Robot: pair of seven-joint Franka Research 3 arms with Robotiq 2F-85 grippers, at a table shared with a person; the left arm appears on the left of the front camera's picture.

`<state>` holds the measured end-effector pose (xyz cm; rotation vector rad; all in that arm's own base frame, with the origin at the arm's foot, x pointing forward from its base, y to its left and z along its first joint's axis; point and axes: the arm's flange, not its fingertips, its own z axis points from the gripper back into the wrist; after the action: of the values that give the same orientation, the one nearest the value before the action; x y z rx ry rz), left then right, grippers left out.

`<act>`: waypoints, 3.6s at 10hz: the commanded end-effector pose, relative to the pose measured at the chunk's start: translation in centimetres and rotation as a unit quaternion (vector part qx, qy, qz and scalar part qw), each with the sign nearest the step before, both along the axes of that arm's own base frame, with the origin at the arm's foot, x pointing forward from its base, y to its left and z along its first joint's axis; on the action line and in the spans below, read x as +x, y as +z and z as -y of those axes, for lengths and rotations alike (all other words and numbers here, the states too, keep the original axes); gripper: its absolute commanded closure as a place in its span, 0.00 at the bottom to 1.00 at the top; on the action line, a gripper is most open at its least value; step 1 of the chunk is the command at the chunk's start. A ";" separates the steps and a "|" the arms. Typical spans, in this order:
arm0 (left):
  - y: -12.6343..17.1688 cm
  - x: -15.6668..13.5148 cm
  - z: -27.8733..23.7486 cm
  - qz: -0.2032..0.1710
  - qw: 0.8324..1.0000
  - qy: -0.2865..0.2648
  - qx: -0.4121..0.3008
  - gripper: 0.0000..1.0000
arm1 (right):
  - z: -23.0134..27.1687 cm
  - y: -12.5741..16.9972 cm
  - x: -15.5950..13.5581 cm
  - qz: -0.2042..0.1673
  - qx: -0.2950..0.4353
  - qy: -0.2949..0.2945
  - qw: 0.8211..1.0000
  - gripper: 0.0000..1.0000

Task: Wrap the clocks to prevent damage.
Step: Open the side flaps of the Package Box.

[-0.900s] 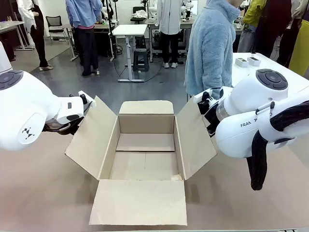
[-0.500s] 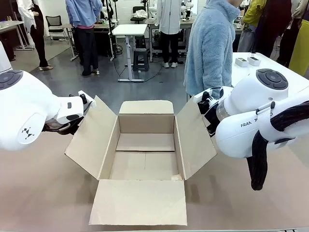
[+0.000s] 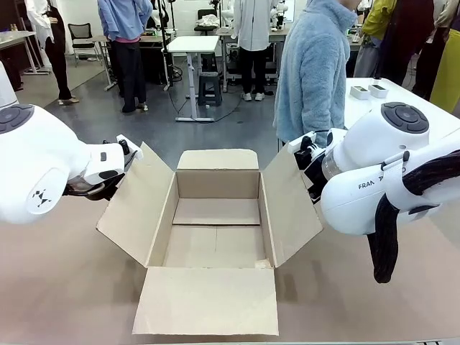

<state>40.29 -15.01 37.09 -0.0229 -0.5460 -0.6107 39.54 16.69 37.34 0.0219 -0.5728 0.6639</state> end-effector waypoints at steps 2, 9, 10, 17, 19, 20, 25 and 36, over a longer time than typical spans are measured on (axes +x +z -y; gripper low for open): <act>0.1 0.0 0.0 0.001 1.000 0.000 0.000 0.00 | 0.0 0.0 0.0 0.000 0.000 0.000 1.000 0.00; 9.0 -0.9 -7.5 -0.025 0.999 0.040 0.025 0.00 | 6.2 7.7 0.0 -0.035 -0.020 -0.015 0.999 0.00; 12.7 -1.4 -7.5 -0.006 0.998 0.043 0.035 0.00 | 5.6 11.4 -1.1 -0.022 -0.030 -0.016 0.999 0.00; 24.7 -4.5 -2.7 0.042 0.997 -0.006 0.060 0.00 | -0.5 23.4 -7.2 0.010 -0.067 0.012 0.998 0.00; 24.7 -4.5 -2.7 0.042 0.997 -0.006 0.060 0.00 | -0.5 23.4 -7.2 0.010 -0.067 0.012 0.998 0.00; 24.7 -4.5 -2.7 0.042 0.997 -0.006 0.060 0.00 | -0.5 23.4 -7.2 0.010 -0.067 0.012 0.998 0.00; 21.7 -0.7 -7.8 0.083 0.968 -0.196 -0.134 0.00 | 7.7 21.4 -4.4 0.056 0.125 0.281 0.950 0.00; 18.9 -0.6 -11.4 0.109 0.940 -0.222 -0.233 0.00 | 12.7 19.6 -3.2 0.054 0.262 0.257 0.929 0.00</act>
<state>39.64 -3.85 55.99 -0.5395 -0.8974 -0.9100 36.15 3.96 56.96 0.6522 -0.8463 1.0029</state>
